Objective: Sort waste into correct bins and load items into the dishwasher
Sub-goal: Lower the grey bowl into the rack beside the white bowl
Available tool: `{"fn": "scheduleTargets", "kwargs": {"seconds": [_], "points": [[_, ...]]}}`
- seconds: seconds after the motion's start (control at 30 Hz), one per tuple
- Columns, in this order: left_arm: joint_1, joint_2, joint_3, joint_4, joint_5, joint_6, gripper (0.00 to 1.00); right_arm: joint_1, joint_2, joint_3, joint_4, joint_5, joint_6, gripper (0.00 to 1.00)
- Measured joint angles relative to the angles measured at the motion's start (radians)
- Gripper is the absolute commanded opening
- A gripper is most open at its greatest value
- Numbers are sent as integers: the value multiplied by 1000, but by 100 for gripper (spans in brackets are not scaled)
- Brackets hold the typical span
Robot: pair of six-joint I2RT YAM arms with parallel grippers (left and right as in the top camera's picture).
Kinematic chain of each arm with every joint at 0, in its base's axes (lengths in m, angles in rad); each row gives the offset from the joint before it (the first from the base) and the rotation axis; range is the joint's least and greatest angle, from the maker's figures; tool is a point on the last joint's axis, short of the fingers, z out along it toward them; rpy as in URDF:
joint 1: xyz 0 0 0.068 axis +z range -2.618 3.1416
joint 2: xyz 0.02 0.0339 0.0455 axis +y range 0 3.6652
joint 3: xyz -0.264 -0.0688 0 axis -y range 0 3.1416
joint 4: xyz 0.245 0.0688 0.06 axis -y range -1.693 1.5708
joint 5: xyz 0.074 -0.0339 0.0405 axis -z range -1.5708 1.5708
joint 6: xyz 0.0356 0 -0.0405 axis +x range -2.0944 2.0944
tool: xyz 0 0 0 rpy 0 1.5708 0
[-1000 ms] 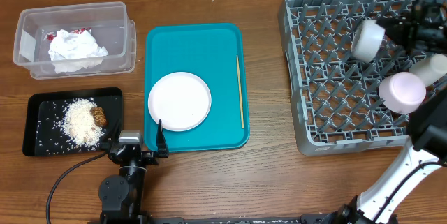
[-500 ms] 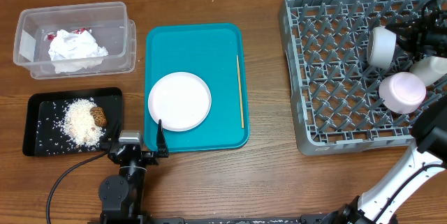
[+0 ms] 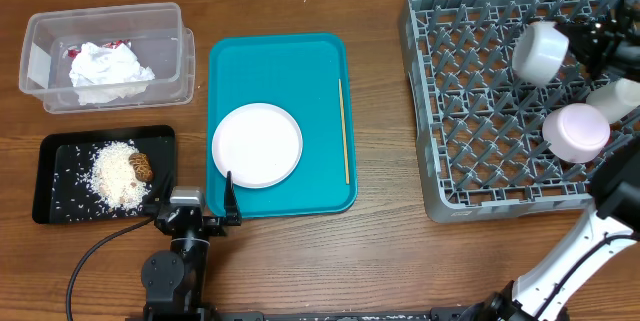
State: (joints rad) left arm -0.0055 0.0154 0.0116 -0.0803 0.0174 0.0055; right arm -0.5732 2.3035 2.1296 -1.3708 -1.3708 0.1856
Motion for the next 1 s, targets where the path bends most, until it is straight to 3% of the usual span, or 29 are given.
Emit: {"fn": "scheduleTargets", "kwargs": {"seconds": [0.3, 0.53, 0.7, 1.0], "points": [[0, 0, 0, 0, 0, 0, 100, 119, 0, 0, 86, 150, 46, 4], [0, 0, 0, 0, 0, 0, 100, 105, 0, 0, 122, 223, 117, 5], [0, 0, 0, 0, 0, 0, 100, 77, 0, 0, 123, 246, 132, 15], [0, 0, 0, 0, 0, 0, 100, 54, 0, -1, 121, 393, 178, 9]]}}
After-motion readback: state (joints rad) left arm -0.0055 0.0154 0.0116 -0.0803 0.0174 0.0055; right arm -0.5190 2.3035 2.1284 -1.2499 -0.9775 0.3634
